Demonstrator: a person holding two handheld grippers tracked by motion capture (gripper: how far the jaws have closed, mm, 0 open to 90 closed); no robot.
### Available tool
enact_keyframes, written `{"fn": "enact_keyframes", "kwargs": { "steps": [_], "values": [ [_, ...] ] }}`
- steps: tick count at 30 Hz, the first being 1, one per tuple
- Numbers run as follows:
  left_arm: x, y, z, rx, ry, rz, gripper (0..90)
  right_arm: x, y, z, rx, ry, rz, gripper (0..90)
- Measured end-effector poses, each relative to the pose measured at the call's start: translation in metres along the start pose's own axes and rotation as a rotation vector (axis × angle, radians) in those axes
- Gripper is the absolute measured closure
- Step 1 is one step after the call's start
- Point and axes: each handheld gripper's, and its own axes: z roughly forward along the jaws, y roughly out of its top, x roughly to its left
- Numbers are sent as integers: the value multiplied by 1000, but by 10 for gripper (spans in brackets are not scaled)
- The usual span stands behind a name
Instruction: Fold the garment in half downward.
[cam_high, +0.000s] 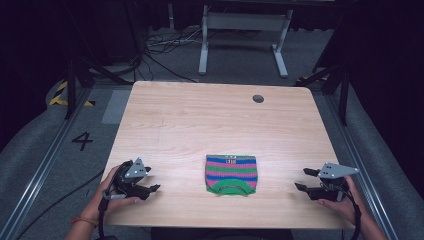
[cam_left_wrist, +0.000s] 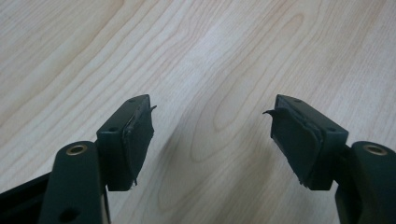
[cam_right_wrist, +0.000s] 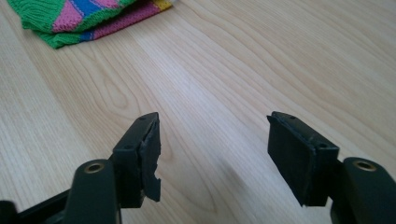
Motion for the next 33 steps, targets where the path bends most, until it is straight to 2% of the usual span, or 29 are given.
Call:
{"fn": "enact_keyframes", "kwargs": {
  "steps": [2,4,7,9,11,14,15,16,18,22,33],
  "values": [
    [1,-4,-2,-6,12,-14,288,-2,-6,-3,0,-12,21,333],
    [4,-10,-5,-29,12,-48,283,-4,-13,-5,-5,-11,44,322],
    [7,-17,-5,-35,7,-85,265,-7,-22,-8,-21,-11,89,296],
    [6,-20,-3,-45,21,-113,261,-8,-27,-10,-22,-18,109,273],
    [6,-24,0,-52,27,-133,227,-8,-33,-11,-15,-23,131,252],
    [7,-27,-1,-62,26,-139,227,-10,-39,-11,-17,-20,157,239],
    [7,-28,0,-78,27,-154,227,-11,-41,-10,-15,-25,164,230],
    [6,-28,0,-76,45,-162,222,-11,-42,-8,4,-35,168,215],
    [5,-28,0,-71,61,-166,206,-11,-41,-7,14,-52,157,197],
    [5,-28,0,-71,65,-170,200,-12,-41,-6,15,-43,147,186],
    [5,-29,0,-68,68,-177,190,-11,-39,-4,23,-70,174,147]
  ]
}}
